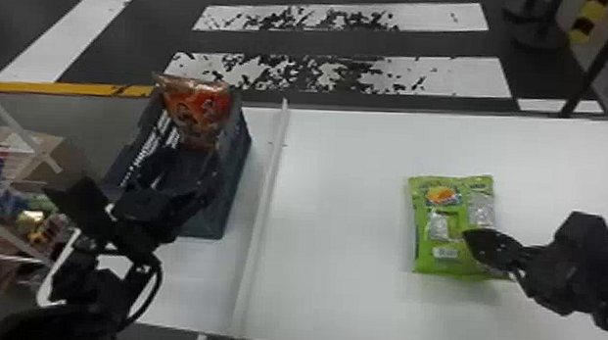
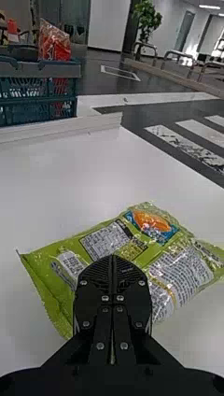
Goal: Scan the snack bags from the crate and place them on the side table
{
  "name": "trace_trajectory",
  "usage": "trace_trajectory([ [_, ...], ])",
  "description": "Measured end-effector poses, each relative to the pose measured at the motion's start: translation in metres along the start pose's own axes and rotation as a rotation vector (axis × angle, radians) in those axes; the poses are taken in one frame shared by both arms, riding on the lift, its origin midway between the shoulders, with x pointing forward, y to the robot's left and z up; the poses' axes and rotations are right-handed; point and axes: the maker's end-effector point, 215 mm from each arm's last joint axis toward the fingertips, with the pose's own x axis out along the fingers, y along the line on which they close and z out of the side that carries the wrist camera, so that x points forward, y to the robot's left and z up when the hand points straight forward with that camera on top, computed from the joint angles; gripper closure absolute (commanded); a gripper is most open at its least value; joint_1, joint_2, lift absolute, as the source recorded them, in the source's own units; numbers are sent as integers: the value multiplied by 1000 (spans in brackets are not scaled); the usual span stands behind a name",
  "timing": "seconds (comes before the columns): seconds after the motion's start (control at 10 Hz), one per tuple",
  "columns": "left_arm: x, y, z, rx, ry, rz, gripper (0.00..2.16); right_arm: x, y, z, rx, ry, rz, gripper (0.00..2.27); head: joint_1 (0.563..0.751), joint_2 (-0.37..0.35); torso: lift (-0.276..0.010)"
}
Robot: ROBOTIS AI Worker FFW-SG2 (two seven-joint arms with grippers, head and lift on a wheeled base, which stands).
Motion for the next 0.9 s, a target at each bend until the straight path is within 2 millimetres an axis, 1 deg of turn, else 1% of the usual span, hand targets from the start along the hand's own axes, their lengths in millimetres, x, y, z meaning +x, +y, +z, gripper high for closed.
trace_trajectory([
  [0.2,1,-1,0,0,-1,-2,100,-8,2,27,21,-69,-11,2250,695,137,-94],
  [0.3,1,-1,1,0,-1,-3,100,-4,4,41,31,-99,-11,2250,695,150,-94],
  [0.4,0,-2,0,0,1,-3,100,5,9,55,33,-118,-4,2250,695,169,-94],
  [0.5,-1,-2,0,0,2,-2,100,18,15,62,29,-120,10,2250,695,189,-94],
  [0.7,-3,-1,0,2,2,0,100,43,28,68,5,-102,35,2250,695,215,-94],
  [0.9,1,-4,0,-1,5,-8,100,62,40,60,-26,-66,42,2250,695,229,-94],
])
